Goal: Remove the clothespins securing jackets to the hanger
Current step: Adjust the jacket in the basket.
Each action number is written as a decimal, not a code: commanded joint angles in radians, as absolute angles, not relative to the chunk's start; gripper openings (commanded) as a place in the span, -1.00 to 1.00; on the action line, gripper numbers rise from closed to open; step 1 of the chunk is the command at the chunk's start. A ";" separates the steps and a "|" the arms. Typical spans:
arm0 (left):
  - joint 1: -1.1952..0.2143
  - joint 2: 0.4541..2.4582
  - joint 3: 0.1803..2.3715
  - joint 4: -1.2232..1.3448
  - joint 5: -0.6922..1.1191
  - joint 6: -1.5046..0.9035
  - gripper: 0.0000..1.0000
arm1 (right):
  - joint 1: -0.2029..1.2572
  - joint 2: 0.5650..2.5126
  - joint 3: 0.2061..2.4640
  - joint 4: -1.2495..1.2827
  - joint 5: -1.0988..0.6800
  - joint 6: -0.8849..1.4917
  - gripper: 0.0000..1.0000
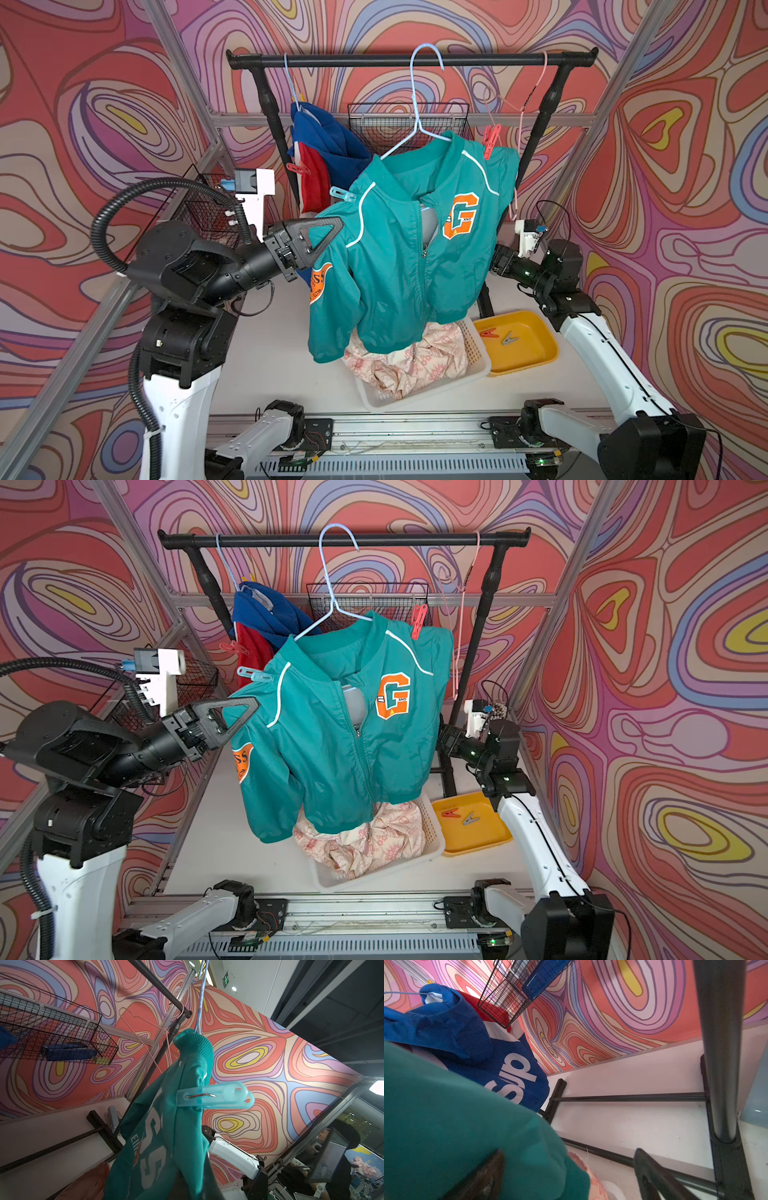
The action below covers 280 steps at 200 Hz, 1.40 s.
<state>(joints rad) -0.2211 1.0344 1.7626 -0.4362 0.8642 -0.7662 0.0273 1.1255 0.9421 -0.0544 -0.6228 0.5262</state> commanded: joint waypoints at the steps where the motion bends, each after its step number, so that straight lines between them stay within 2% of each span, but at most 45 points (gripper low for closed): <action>1: -0.255 1.041 1.765 -0.298 0.855 -0.759 -1.00 | 0.027 1.110 0.927 0.050 -0.700 0.552 0.96; 35: -0.402 1.068 1.774 -0.394 0.765 -0.638 -1.00 | 0.027 1.115 0.913 0.094 -0.721 0.565 0.96; 71: -0.494 1.084 1.723 -0.349 0.728 -0.639 -1.00 | 0.027 1.091 0.883 0.109 -0.720 0.571 0.97; 111: -0.600 1.132 1.708 -0.283 0.680 -0.626 -1.00 | 0.027 1.013 0.842 0.096 -0.640 0.592 0.96; 149: -0.616 1.163 1.649 -0.148 0.678 -0.681 -1.00 | 0.007 0.924 0.835 0.038 -0.530 0.593 0.96; 226: -0.627 1.135 1.352 0.226 0.688 -0.829 -1.00 | -0.006 0.880 0.857 -0.029 -0.534 0.568 0.94; 280: -0.627 1.011 1.184 0.145 0.631 -0.765 -1.00 | 0.005 0.892 0.847 -0.030 -0.603 0.578 0.82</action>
